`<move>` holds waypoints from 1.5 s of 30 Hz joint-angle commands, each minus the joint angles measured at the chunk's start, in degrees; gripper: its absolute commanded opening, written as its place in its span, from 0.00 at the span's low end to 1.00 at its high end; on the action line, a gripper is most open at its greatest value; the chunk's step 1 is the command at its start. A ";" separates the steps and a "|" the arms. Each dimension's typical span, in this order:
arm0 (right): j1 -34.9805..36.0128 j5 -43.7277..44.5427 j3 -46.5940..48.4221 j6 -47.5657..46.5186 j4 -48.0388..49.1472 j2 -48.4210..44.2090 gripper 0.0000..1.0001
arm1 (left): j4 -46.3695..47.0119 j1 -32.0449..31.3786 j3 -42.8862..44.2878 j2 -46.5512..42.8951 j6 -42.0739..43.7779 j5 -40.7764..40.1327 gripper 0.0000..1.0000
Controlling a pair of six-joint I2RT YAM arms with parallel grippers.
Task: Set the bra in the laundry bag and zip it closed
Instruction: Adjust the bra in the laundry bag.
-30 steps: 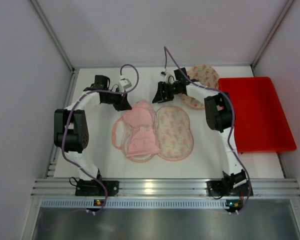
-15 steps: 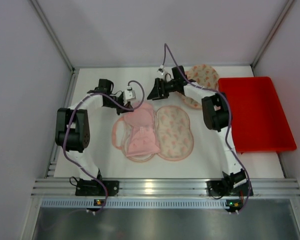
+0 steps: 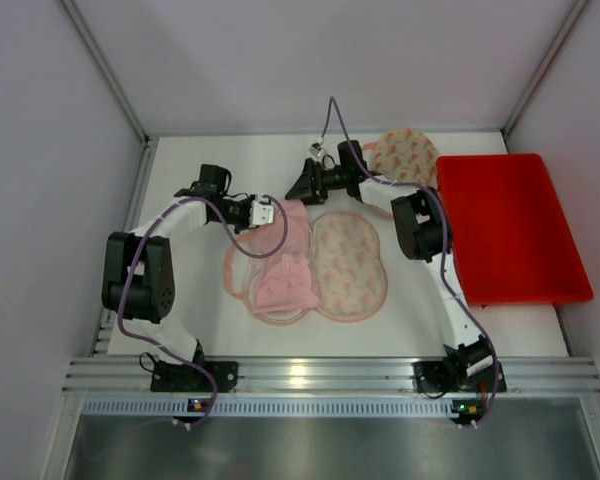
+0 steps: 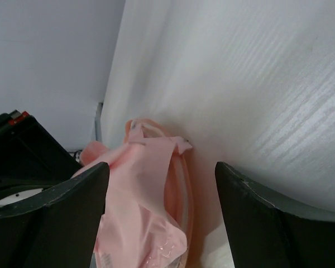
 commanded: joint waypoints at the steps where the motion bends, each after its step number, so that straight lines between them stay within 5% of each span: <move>1: 1.48 -2.52 0.30 10.01 11.67 2.75 0.78 | 0.63 -0.91 -2.01 -2.92 8.92 1.64 0.01; 7: 2.36 -3.84 0.65 17.50 20.91 5.65 0.74 | 0.72 -1.26 -2.54 -2.66 11.12 0.94 0.01; 11: 2.80 -5.60 0.40 20.93 25.03 5.83 0.48 | 0.72 -1.26 -1.75 -1.78 10.94 0.32 0.00; 14: 2.63 -5.95 -0.05 23.48 28.64 4.69 0.37 | 0.72 -1.26 -1.22 -1.25 10.25 -0.20 0.02; 17: 2.63 -5.69 -0.22 24.63 30.05 2.76 0.28 | 0.63 -1.26 -1.48 -1.25 9.80 -0.90 0.07; 24: 2.71 -4.90 -6.72 19.28 29.35 -5.85 0.10 | 0.72 0.05 -0.17 -3.09 -2.48 0.67 0.38; 29: 3.42 -5.34 -14.19 4.71 20.77 -12.52 0.09 | 0.72 4.70 3.78 -4.50 -29.92 6.11 0.43; 34: 4.12 -2.97 -17.89 -19.54 7.58 -18.50 0.09 | 0.72 9.98 6.42 -3.45 -52.11 10.34 0.45; 38: 6.22 2.65 -18.50 -42.37 -5.01 -20.80 0.14 | 0.72 10.25 9.57 -0.12 -62.16 11.13 0.45; 45: 8.60 9.15 -24.30 -53.06 -5.63 -23.96 0.18 | 0.72 10.25 16.00 10.25 -75.44 8.33 0.46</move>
